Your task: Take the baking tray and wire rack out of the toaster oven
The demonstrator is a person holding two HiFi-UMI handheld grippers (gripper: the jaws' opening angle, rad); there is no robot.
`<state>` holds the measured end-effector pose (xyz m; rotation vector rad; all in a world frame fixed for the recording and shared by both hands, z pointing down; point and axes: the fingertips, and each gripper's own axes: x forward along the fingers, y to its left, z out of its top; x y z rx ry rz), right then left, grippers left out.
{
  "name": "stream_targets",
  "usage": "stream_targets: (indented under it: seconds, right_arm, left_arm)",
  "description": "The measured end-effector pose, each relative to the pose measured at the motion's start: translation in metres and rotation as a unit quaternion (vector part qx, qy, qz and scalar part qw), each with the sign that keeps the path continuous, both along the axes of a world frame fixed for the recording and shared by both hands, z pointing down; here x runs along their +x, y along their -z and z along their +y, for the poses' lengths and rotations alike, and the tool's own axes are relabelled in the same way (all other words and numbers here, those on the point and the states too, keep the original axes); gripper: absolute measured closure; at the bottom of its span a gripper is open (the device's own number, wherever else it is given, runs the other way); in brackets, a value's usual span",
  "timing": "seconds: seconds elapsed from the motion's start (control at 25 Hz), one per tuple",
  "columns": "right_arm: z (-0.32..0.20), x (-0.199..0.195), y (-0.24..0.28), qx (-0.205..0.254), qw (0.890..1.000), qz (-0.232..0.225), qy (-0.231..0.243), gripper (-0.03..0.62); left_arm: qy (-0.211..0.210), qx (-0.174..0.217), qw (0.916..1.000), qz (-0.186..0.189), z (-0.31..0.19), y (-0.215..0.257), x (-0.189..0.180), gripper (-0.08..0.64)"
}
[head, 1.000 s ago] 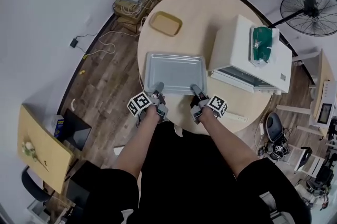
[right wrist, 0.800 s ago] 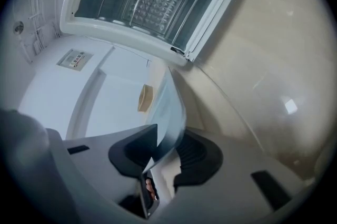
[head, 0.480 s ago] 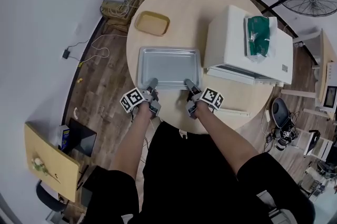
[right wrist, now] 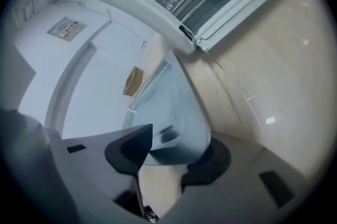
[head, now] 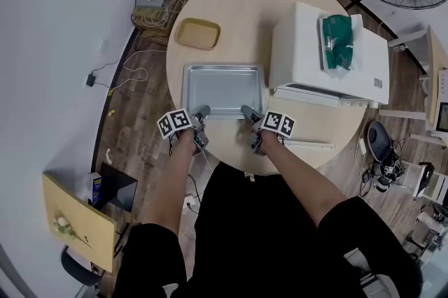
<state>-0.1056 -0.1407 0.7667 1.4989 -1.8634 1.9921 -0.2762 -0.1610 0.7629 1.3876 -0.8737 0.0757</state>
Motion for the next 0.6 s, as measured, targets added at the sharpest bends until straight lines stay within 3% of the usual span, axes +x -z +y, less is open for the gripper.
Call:
stream_targets:
  seconds: [0.36,0.6]
  right_arm:
    - [0.006,-0.003,0.001,-0.054,0.994,0.037,0.088,0.34]
    - [0.012,-0.002,0.001,-0.067,0.992,0.042,0.097,0.324]
  left_arm:
    - [-0.056,-0.016,0.997,-0.052,0.008,0.002,-0.008,0.365]
    - [-0.126,-0.002,0.9879,-0.09,0.021,0.003,-0.008,0.305]
